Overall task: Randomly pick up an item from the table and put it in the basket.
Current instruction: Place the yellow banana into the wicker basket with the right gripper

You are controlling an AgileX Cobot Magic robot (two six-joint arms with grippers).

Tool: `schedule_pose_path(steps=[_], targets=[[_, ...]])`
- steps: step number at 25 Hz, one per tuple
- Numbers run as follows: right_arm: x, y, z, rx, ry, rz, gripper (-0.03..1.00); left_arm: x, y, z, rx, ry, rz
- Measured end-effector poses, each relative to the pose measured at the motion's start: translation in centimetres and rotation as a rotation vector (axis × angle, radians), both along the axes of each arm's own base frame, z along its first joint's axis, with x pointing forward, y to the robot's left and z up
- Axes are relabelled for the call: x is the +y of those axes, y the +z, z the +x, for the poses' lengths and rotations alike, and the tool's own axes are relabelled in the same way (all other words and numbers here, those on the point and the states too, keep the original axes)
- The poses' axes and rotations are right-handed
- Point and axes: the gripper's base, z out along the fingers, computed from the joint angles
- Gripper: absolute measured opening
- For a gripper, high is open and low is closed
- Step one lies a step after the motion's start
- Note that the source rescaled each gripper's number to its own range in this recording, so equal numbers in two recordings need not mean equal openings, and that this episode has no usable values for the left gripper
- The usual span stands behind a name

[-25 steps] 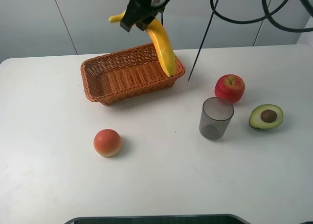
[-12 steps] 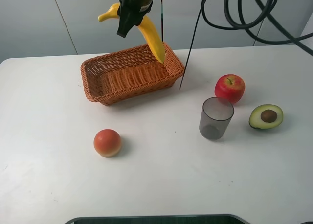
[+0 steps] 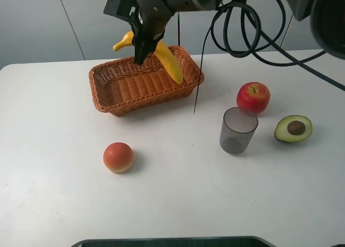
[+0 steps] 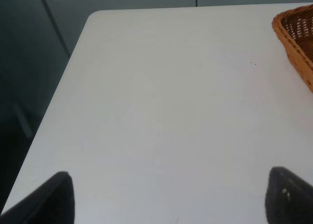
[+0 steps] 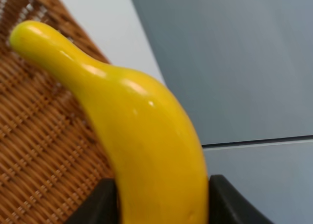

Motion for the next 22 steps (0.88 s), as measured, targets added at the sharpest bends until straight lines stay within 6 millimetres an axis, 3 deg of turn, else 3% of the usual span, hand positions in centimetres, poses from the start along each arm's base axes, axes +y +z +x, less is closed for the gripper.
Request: schedule_pose_path(steps=[11,12,15,18,22], targets=[[0.0,-1.7,-0.2,0.023,0.014,-0.015,0.05,0.0,0.0,0.0,0.0,0.0,0.0],[0.0,-1.7,-0.2,0.025,0.014,-0.016,0.11,0.0,0.0,0.0,0.0,0.0,0.0],[-0.1,-1.8,-0.2,0.031,0.01,-0.021,0.46,0.0,0.0,0.0,0.0,0.0,0.0],[-0.1,-1.8,-0.3,0.032,0.009,-0.023,0.7,0.0,0.0,0.0,0.0,0.0,0.0],[-0.1,-1.9,-0.3,0.033,0.009,-0.025,0.79,0.0,0.0,0.0,0.0,0.0,0.0]])
